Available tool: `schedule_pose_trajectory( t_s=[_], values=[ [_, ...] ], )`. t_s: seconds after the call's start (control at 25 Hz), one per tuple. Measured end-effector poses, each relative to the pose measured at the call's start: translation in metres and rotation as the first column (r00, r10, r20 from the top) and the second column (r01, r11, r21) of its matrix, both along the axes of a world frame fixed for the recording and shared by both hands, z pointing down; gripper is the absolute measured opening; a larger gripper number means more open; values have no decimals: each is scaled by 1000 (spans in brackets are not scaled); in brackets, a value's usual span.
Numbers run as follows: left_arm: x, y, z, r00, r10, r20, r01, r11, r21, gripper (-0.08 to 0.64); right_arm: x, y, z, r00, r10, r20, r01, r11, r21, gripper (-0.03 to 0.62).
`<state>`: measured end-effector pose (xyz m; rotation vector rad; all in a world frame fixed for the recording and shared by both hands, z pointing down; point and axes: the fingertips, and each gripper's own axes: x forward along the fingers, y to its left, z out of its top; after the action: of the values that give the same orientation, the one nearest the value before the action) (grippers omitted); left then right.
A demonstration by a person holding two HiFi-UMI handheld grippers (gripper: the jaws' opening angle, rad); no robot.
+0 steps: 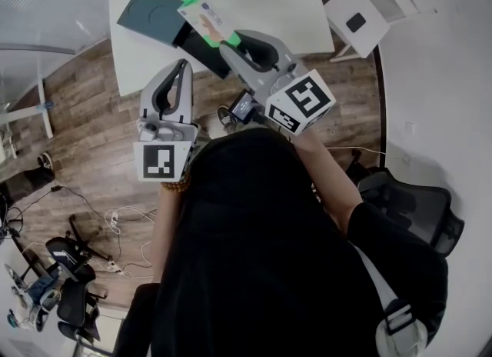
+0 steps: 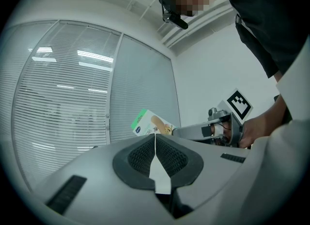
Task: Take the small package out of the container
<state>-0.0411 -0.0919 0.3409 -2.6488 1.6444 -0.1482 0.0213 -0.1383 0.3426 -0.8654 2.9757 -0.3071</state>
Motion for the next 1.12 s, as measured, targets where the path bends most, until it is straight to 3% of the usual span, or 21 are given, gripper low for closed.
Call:
schedule_pose_trajectory(
  t_s=[1.12],
  values=[
    [5,-1,1,1000,10,-6,-10,1000,-4,3,2,0,0,1000,1,-17,0,1000,21,87]
  ],
)
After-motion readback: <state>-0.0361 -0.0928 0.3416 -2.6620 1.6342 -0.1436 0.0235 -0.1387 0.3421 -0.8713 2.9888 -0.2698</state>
